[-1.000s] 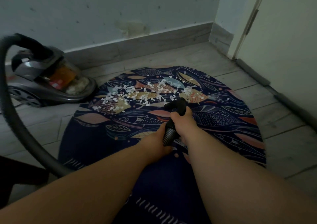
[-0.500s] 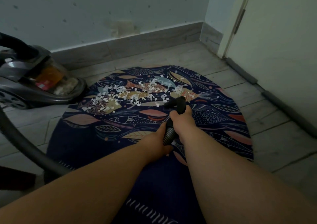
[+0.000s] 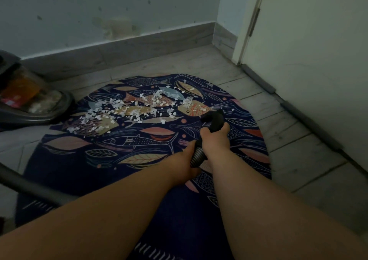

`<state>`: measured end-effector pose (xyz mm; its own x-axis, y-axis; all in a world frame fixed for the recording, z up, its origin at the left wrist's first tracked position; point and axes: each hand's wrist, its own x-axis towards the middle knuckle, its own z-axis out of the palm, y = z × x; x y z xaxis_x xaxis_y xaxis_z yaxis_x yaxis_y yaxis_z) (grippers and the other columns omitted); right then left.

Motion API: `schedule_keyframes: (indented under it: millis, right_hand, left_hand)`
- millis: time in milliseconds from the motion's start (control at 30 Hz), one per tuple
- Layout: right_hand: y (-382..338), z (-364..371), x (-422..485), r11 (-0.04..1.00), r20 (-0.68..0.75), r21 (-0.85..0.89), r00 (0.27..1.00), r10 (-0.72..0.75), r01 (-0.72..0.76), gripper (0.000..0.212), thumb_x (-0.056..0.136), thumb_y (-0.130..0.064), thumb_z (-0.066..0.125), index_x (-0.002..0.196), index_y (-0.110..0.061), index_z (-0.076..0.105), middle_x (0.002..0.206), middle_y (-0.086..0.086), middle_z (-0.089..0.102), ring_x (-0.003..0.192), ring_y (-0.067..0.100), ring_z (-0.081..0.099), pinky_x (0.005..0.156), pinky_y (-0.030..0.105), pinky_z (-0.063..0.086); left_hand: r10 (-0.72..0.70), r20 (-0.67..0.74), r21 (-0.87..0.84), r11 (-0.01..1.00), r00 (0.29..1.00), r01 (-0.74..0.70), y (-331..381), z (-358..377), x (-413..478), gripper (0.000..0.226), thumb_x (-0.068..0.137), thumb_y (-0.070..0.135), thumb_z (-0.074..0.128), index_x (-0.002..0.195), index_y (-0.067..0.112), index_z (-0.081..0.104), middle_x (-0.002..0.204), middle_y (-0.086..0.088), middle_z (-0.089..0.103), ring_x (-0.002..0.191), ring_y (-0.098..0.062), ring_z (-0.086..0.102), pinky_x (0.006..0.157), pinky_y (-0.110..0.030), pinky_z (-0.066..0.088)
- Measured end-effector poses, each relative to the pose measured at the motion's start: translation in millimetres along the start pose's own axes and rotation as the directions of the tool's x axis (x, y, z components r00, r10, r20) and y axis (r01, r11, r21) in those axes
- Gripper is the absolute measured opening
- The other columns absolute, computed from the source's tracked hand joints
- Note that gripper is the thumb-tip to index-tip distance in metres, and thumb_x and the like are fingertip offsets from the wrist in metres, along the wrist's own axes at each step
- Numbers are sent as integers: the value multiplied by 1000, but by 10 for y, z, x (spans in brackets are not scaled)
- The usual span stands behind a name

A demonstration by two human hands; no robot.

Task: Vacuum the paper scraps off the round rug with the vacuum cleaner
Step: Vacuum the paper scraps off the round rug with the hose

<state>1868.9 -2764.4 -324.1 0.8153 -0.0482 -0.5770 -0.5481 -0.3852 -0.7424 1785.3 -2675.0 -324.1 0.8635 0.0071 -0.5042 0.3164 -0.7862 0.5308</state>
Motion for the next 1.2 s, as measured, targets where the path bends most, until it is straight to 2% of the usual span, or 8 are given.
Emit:
schedule_keyframes:
  millis: [133, 300, 467, 567, 733, 800, 867, 1200]
  right_hand:
    - [44, -131, 98, 999, -48, 52, 999, -3, 6, 76, 99, -28, 51, 157, -30, 2, 131, 20, 52, 74, 28, 50, 63, 36, 44]
    - [80, -263, 230, 997, -99, 72, 995, 1, 6, 74, 99, -29, 52, 157, -29, 5, 129, 22, 53, 70, 25, 47, 71, 41, 44]
    - [77, -433, 340, 997, -139, 82, 990, 7, 4, 74, 100, -29, 52, 158, -29, 5, 134, 22, 52, 67, 24, 45, 70, 39, 41]
    - [54, -539, 421, 998, -168, 67, 986, 6, 5, 74, 100, -28, 50, 158, -28, 3, 136, 22, 51, 76, 28, 48, 71, 41, 42]
    - [85, -676, 567, 993, -217, 118, 976, 4, 22, 73, 98, -28, 51, 157, -29, 8, 134, 20, 53, 88, 32, 52, 76, 45, 50]
    - [111, -701, 608, 990, -210, 140, 978, 3, 26, 74, 97, -29, 52, 156, -30, 8, 133, 19, 53, 92, 33, 55, 81, 49, 53]
    - [120, -713, 649, 986, -201, 163, 980, 7, 27, 74, 97, -28, 53, 156, -31, 8, 133, 18, 53, 93, 32, 55, 83, 50, 54]
    - [36, -594, 811, 987, -128, 130, 989, -72, 89, 74, 98, -30, 52, 158, -34, 9, 139, 16, 50, 91, 28, 52, 77, 42, 48]
  left_hand:
    - [21, 23, 24, 999, 1000, -22, 96, 64, 167, 93, 91, 34, 59, 150, 26, -13, 140, -14, 46, 120, -28, 50, 89, -26, 38]
    - [52, 41, 46, 997, 998, -54, 195, 104, 342, 93, 91, 34, 59, 151, 24, -12, 139, -15, 46, 120, -28, 50, 84, -23, 35]
    - [87, 62, 76, 993, 994, -92, 335, 124, 526, 94, 91, 34, 59, 150, 27, -13, 136, -14, 49, 115, -28, 53, 83, -25, 38]
    - [92, 92, 80, 992, 991, -100, 418, 152, 659, 95, 91, 36, 59, 149, 28, -15, 133, -15, 52, 112, -29, 54, 88, -31, 43]
    - [120, 105, 96, 987, 987, -130, 561, 176, 837, 96, 90, 32, 61, 151, 29, -13, 130, -16, 53, 110, -30, 55, 84, -30, 42]
    - [121, 102, 103, 986, 987, -131, 601, 178, 868, 95, 90, 30, 60, 151, 29, -13, 131, -16, 52, 111, -31, 54, 89, -33, 44]
    - [116, 105, 118, 985, 988, -128, 621, 180, 899, 94, 91, 30, 59, 150, 28, -14, 131, -17, 52, 111, -30, 54, 87, -31, 43]
    - [75, 71, 99, 992, 995, -82, 553, 103, 974, 96, 90, 30, 60, 150, 25, -15, 125, -16, 55, 106, -29, 57, 85, -31, 44]
